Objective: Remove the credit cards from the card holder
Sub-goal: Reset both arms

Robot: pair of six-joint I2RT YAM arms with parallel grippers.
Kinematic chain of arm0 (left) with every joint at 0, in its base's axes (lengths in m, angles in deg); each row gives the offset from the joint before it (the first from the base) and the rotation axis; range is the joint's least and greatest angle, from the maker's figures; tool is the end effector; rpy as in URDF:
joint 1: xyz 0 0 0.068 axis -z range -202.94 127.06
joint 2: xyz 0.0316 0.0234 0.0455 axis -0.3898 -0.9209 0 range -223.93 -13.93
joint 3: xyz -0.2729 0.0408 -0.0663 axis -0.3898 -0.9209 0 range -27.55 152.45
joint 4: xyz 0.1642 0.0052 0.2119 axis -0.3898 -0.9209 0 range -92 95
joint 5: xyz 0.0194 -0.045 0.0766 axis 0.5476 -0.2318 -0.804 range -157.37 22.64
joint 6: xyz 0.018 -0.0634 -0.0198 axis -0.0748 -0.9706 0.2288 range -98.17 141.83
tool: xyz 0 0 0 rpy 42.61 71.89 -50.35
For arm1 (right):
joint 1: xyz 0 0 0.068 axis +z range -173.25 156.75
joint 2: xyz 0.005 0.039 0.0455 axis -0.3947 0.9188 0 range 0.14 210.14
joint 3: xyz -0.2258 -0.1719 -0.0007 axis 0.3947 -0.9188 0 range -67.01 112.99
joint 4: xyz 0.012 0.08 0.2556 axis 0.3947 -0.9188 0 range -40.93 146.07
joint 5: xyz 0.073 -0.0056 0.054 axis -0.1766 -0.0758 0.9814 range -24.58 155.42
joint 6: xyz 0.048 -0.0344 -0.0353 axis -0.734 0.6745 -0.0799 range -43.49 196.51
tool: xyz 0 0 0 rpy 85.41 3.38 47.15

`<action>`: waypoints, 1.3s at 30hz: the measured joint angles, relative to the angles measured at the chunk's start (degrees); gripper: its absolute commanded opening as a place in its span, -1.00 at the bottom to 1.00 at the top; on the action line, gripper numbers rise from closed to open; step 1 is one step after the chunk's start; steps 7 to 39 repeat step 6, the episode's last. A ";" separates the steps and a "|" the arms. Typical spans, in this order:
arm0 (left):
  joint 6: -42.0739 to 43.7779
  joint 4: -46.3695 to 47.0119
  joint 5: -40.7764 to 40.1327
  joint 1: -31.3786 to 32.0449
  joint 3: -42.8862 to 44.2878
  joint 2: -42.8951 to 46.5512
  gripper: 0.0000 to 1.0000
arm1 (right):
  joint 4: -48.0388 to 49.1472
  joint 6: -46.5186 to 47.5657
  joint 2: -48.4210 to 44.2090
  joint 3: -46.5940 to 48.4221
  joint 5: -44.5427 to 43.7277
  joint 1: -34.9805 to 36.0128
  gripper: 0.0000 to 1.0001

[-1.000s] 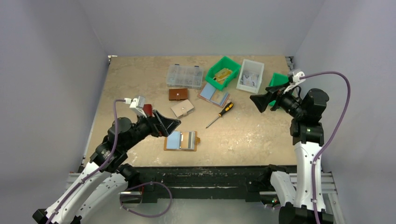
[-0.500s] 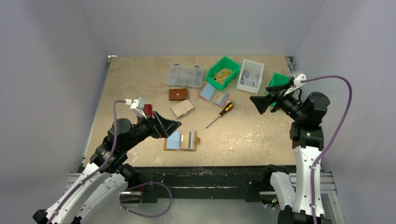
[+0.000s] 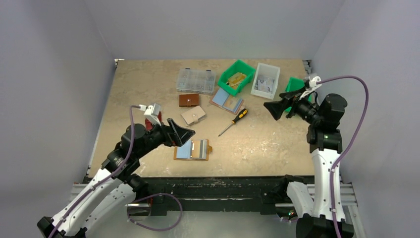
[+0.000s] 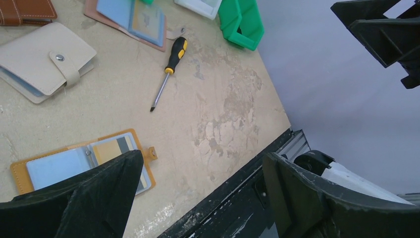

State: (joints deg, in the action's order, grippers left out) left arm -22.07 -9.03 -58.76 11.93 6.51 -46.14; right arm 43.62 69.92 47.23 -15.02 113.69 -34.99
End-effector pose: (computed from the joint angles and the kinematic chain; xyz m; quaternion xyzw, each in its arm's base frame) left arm 0.1291 -0.1002 0.3011 -0.0141 0.7772 -0.4426 0.4470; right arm 0.1931 0.0021 0.3819 -0.1567 0.7206 0.2802 0.6146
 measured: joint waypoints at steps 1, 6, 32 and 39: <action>0.15 0.09 0.04 0.00 0.00 -0.35 1.00 | 0.02 0.02 0.07 0.00 0.35 -0.02 0.98; 0.70 0.28 0.44 0.00 0.00 -1.25 1.00 | -0.37 1.44 0.20 0.02 2.16 -0.33 0.98; 0.70 0.28 0.44 0.00 0.00 -1.25 1.00 | -0.37 1.44 0.20 0.02 2.16 -0.33 0.98; 0.70 0.28 0.44 0.00 0.00 -1.25 1.00 | -0.37 1.44 0.20 0.02 2.16 -0.33 0.98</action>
